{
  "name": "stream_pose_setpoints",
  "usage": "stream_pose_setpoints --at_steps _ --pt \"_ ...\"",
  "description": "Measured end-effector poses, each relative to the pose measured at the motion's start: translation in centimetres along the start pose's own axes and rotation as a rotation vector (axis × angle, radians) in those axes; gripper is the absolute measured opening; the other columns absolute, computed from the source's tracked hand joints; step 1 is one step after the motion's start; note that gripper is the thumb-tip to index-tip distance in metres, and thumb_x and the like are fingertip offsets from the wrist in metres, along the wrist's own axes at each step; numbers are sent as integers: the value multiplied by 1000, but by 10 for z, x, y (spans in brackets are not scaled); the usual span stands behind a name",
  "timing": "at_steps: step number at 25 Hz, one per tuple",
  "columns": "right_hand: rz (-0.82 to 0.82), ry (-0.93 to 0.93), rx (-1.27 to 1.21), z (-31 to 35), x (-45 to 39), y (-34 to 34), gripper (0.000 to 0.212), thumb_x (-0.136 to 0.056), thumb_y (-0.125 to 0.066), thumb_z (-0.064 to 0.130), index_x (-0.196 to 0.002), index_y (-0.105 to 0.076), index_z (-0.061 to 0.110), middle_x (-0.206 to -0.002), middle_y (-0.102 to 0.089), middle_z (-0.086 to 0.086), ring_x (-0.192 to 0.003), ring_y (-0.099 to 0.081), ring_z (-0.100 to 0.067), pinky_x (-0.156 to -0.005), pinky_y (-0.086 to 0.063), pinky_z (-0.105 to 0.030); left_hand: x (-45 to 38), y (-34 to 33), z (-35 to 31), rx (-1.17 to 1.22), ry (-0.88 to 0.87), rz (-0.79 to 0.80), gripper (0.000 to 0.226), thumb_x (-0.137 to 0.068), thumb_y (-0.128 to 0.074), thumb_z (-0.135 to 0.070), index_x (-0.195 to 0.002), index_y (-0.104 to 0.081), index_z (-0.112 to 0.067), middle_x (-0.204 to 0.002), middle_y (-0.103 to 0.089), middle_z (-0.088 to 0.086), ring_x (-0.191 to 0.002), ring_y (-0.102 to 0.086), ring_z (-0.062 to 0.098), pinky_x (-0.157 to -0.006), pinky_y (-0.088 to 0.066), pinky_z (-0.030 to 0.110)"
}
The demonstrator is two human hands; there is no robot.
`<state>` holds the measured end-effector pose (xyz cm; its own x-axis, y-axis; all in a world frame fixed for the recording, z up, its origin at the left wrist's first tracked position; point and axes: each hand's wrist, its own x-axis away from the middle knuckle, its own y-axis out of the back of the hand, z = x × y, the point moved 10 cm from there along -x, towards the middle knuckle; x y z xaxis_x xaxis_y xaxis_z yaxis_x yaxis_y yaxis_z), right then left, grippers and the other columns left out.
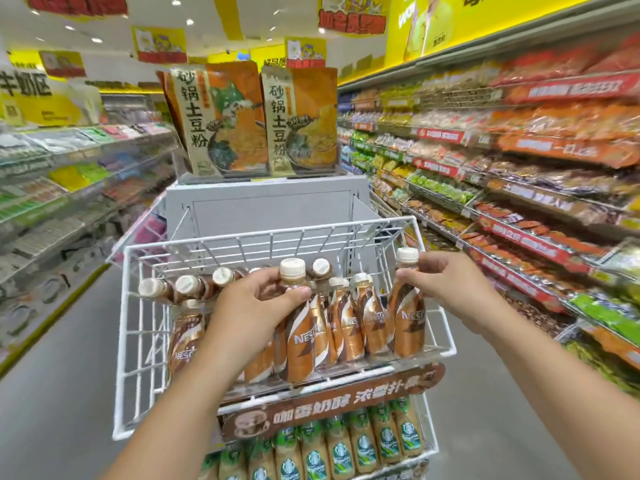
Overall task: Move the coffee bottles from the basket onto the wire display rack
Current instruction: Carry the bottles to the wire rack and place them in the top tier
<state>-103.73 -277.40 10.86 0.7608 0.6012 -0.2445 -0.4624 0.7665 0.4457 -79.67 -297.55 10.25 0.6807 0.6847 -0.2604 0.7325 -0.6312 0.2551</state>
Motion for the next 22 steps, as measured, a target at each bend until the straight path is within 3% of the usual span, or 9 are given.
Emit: stream_pose_setpoints --at_steps 3,5,7,10,14,19,22 --pt "-16 -68 88 -12 -22 -8 28 -87 -81 36 -63 -72 25 -56 -65 10 -54 -54 -10 -59 -43 -27 -16 -7 8 22 3 19 25 -82 -83 -28 -105 -76 -34 -98 -77 -22 -92 -71 -6 -75 -52 12" --pt "-5 -107 170 -21 -36 -15 21 -89 -80 33 -76 -78 16 -60 -70 5 -49 -61 -6 -47 -41 -16 -22 -14 16 37 19 30 26 -82 -83 -28 -106 -76 -33 -100 -77 -21 -96 -70 -6 -85 -52 19" --pt "-2 -137 251 -31 -51 -21 29 -90 -78 29 -78 -72 3 -56 -67 2 -47 -67 -11 -38 -33 -14 -26 -18 23 30 37 31 27 -81 -84 -32 -106 -76 -35 -101 -76 -24 -99 -68 -8 -88 -51 21" --pt "-8 -194 330 -48 -71 -29 36 -91 -76 26 -65 -58 8 -51 -62 2 -46 -65 -16 -38 -34 -18 -30 -23 30 35 52 42 26 -80 -84 -33 -105 -76 -37 -101 -75 -26 -100 -67 -11 -86 -49 18" --pt "-27 -253 480 -63 -92 -42 42 -92 -73 26 -63 -46 11 -59 -53 -5 -47 -44 -18 -43 -31 -24 -31 -29 34 48 61 54 24 -81 -84 -29 -102 -76 -36 -98 -76 -27 -97 -67 -12 -81 -48 13" --pt "-29 -335 548 -90 -101 -60 32 -94 -71 23 -72 -52 9 -61 -52 -4 -50 -50 -19 -45 -36 -24 -32 -28 37 72 69 54 26 -81 -84 -29 -106 -76 -34 -101 -76 -23 -100 -68 -9 -86 -50 18" --pt "-36 -374 575 -97 -103 -64 27 -97 -64 14 -74 -51 7 -63 -48 -3 -51 -45 -17 -42 -31 -24 -32 -27 37 79 71 56 27 -82 -83 -30 -107 -76 -34 -102 -77 -21 -101 -69 -7 -88 -52 21"
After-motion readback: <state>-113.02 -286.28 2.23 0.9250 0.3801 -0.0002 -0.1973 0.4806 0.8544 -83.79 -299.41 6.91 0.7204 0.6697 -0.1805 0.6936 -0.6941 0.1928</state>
